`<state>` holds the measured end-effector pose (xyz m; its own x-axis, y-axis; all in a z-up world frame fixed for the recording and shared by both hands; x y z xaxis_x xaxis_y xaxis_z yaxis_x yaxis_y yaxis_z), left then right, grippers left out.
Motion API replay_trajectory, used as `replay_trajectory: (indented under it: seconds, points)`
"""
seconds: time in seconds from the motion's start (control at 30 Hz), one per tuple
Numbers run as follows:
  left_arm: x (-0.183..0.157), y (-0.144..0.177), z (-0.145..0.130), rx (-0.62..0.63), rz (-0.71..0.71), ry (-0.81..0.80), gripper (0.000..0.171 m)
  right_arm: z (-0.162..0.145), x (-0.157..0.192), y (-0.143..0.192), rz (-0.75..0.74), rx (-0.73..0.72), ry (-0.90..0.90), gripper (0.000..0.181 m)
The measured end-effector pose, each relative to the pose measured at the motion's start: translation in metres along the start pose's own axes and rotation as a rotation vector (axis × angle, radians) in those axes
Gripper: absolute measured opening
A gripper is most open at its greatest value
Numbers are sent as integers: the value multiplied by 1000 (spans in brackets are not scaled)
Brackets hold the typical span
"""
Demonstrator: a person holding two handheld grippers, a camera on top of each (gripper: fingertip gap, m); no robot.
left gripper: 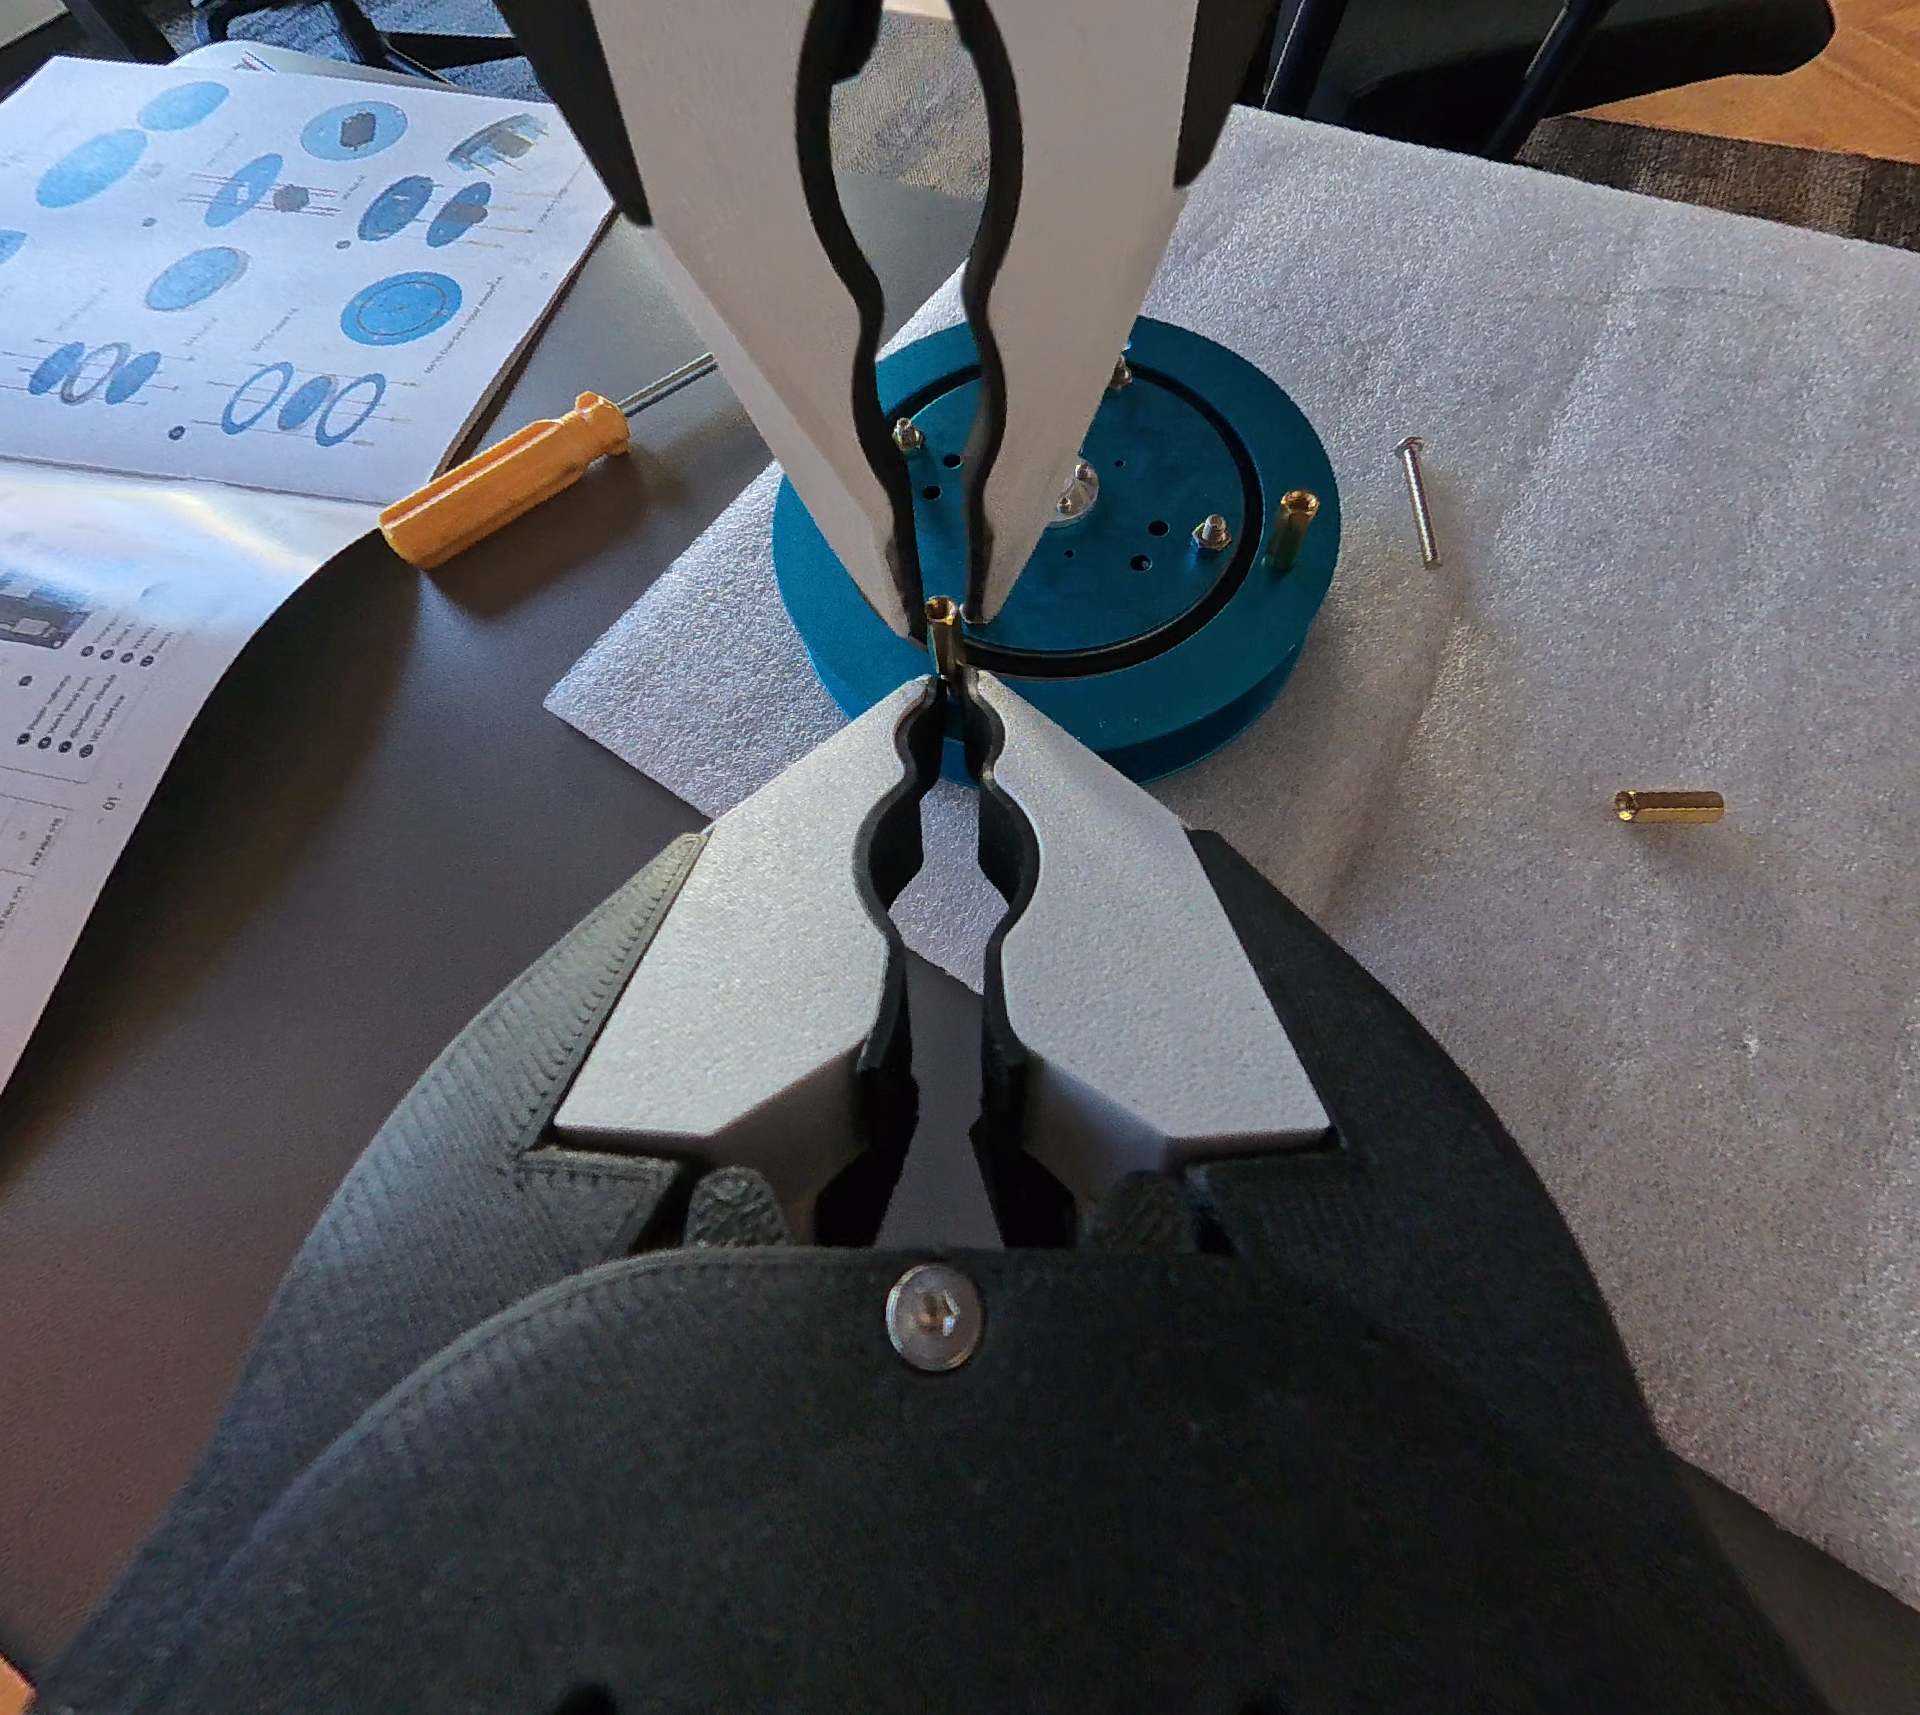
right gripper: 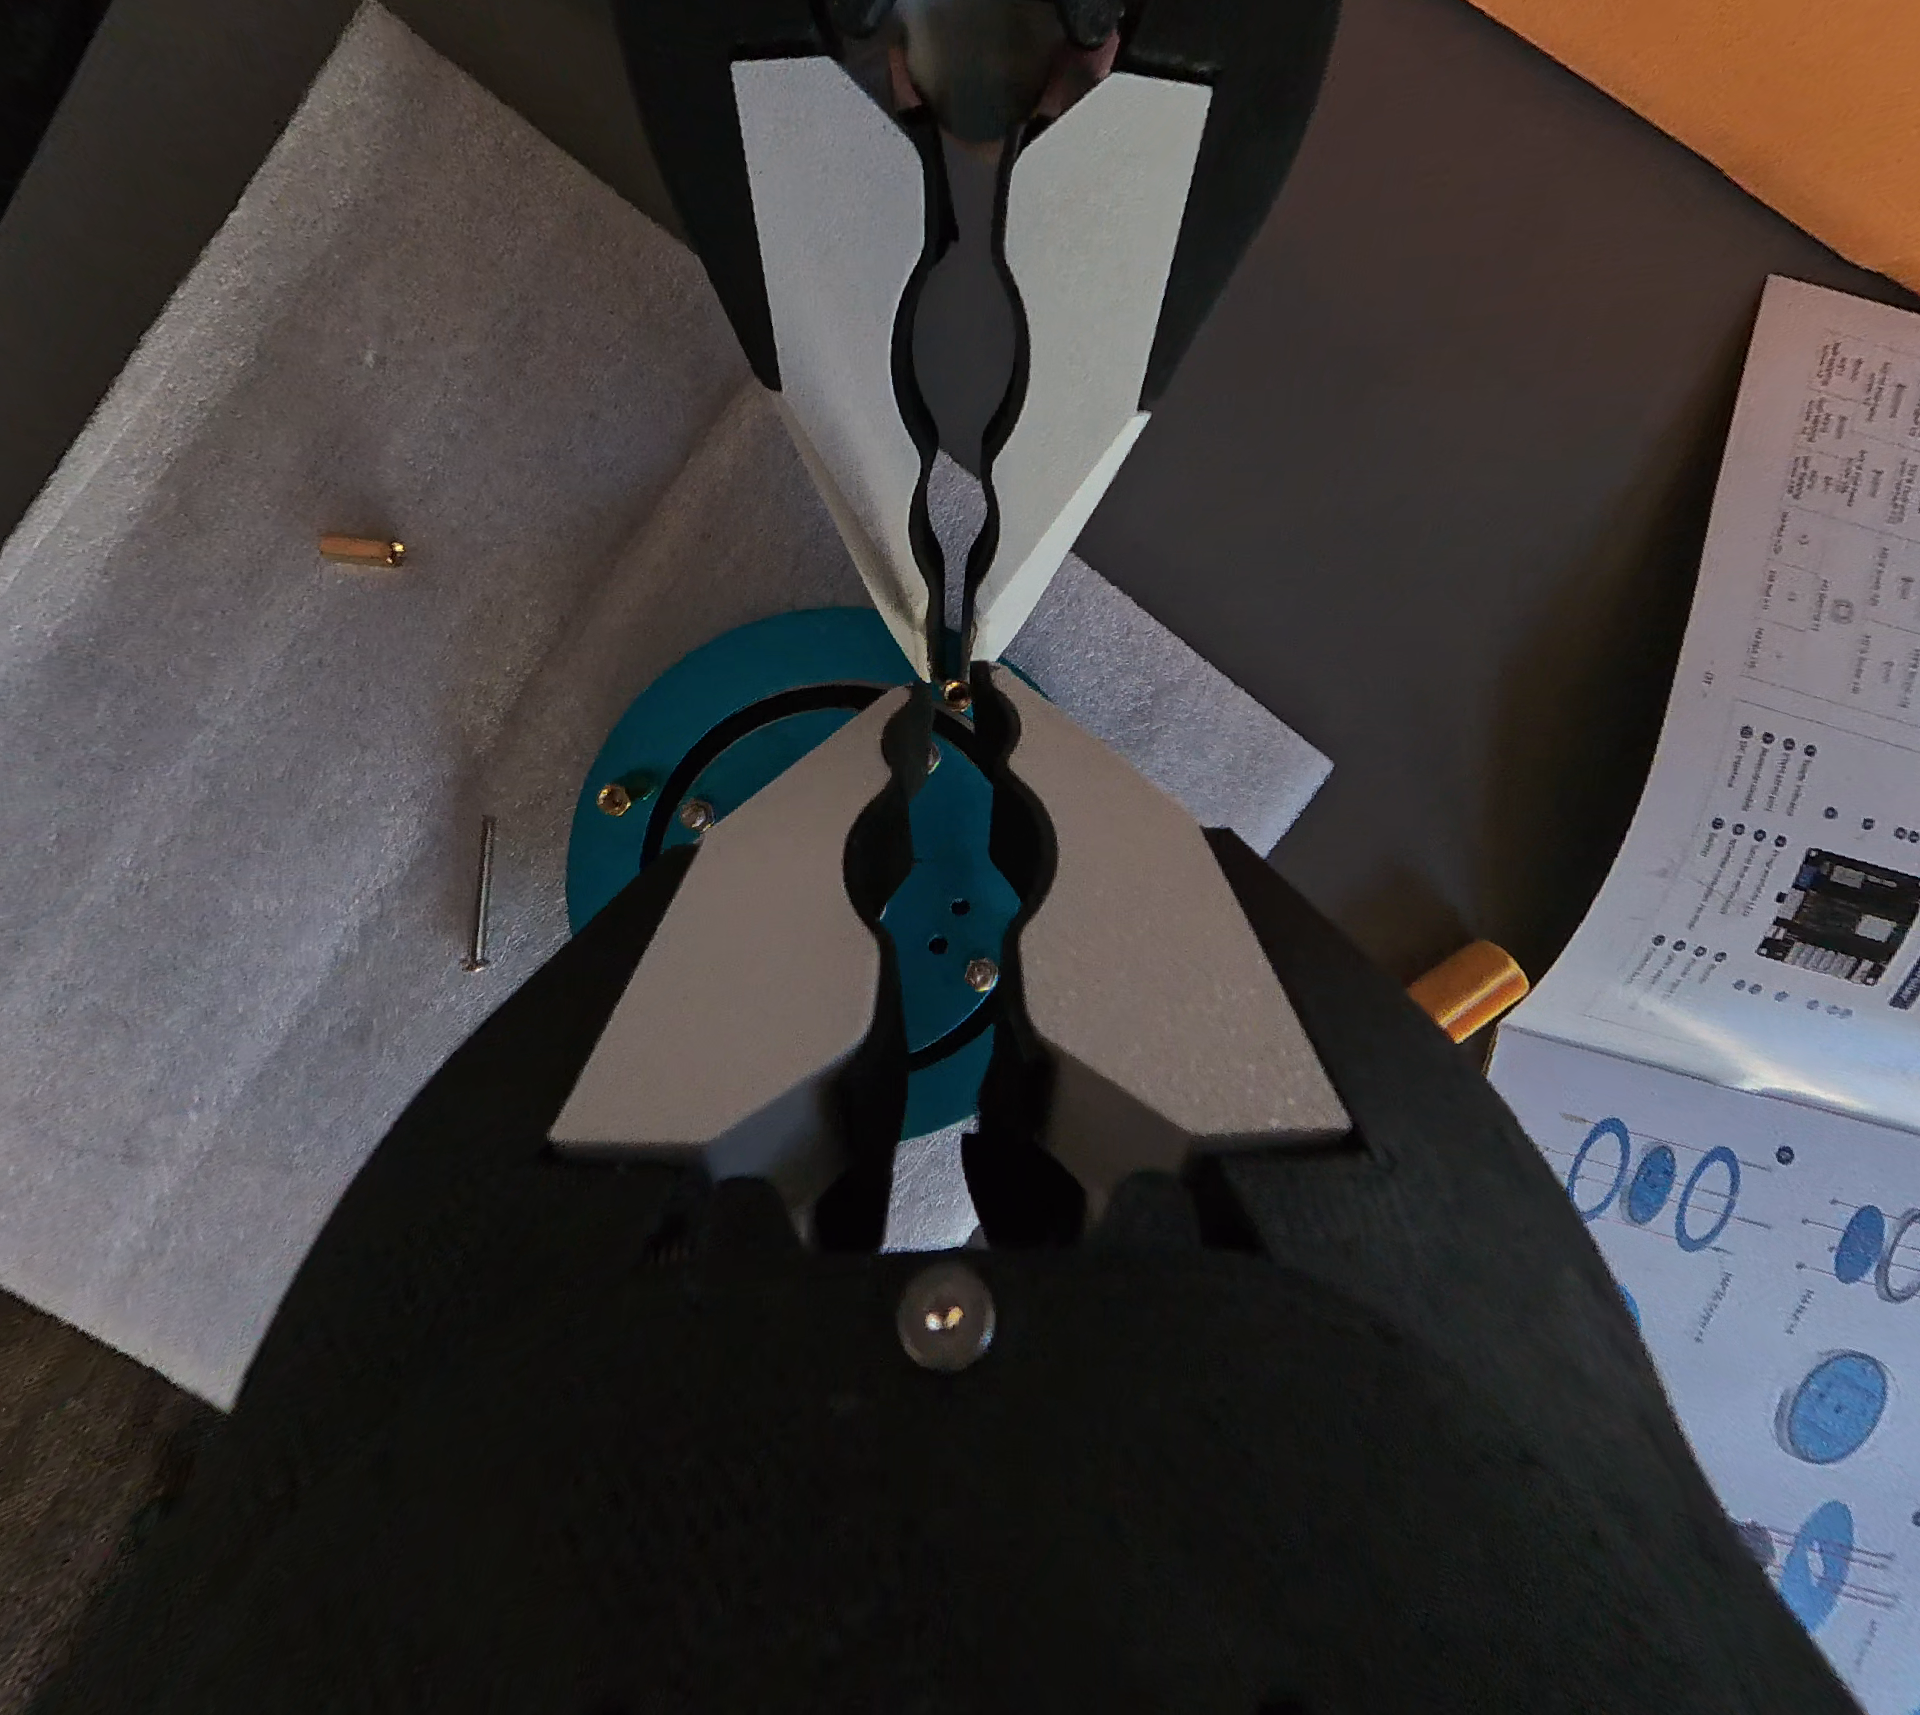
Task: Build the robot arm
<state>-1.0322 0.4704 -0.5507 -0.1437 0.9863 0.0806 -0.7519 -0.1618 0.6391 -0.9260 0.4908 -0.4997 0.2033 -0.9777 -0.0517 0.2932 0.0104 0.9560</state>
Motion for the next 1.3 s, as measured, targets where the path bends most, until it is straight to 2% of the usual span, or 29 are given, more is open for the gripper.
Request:
replay_trajectory:
  seconds: [0.23,0.53,0.67,0.8,0.9,1.3]
  points:
    - [0,0,0,4,7,-4,2,-1,0,-3,-26,11,-39,6]
    - [0,0,0,3,7,-7,1,1,6,-6,-40,2,-383,6]
    - [0,0,0,2,8,-8,1,-4,8,-6,-52,-48,-370,26]
    - [0,0,0,2,11,-11,1,-12,12,4,-67,-181,-269,29]
    - [0,0,0,2,10,-10,1,-19,16,0,-91,-201,-207,30]
    - [0,0,0,3,4,-4,1,-23,21,-9,-43,-247,-295,27]
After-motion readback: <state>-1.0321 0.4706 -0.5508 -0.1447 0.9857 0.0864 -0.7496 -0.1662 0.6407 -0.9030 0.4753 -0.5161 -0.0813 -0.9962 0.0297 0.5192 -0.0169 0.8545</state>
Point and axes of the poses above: each gripper's, where its closed fingertips meet, y back along the fingers, z out of its top, x = y × z across the jaws, the point moved 9 cm from there along y, back along the fingers, and after that the axes turned 10 degrees about x, right-handed, at the moved point
